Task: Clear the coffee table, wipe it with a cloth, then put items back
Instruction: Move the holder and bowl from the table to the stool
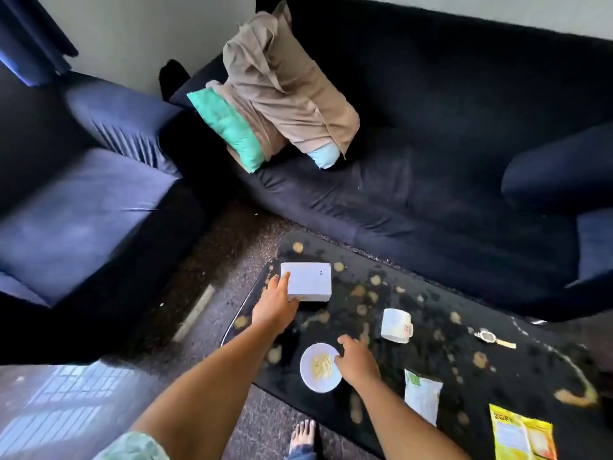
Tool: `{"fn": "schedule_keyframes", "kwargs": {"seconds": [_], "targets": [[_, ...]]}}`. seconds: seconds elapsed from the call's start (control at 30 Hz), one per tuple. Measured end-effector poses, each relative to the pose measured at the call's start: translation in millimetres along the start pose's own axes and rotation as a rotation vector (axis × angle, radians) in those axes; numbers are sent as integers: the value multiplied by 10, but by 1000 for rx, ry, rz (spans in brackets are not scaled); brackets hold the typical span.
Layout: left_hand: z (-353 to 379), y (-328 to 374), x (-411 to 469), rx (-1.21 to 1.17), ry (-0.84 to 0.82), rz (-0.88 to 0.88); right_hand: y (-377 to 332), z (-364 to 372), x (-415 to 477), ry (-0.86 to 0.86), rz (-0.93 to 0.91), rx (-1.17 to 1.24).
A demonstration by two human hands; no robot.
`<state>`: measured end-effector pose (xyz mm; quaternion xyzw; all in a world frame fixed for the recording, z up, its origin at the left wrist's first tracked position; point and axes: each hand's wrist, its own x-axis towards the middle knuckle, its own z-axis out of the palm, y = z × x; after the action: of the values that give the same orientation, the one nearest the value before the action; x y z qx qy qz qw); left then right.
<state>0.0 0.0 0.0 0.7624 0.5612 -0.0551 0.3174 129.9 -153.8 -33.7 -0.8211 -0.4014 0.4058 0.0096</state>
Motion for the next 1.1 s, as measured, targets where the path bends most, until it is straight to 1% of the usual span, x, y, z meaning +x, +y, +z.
{"fn": "schedule_keyframes", "kwargs": {"seconds": [0.13, 0.23, 0.33, 0.43, 0.53, 0.67, 0.73, 0.93, 1.1], "targets": [[46, -68, 383, 56, -38, -13, 51, 153, 241, -40, 79, -35], [103, -87, 687, -4, -61, -53, 93, 232, 413, -55, 86, -68], [163, -140, 938, -42, -142, -110, 133, 320, 532, -69, 76, -87], [202, -167, 1049, -64, -182, -94, 145, 379, 580, -81, 83, -111], [192, -158, 1063, -117, -131, -81, 152, 416, 612, -84, 124, -119], [173, -129, 961, -179, -57, -167, 132, 390, 595, -90, 129, -90], [198, -139, 873, -182, -39, -176, 131, 363, 568, -76, 135, -62], [188, -180, 518, -176, 70, -125, 244, 186, 296, -2, 143, -18], [133, 131, 93, -296, 167, -63, 464, -62, -12, 58, 213, 155]]}}
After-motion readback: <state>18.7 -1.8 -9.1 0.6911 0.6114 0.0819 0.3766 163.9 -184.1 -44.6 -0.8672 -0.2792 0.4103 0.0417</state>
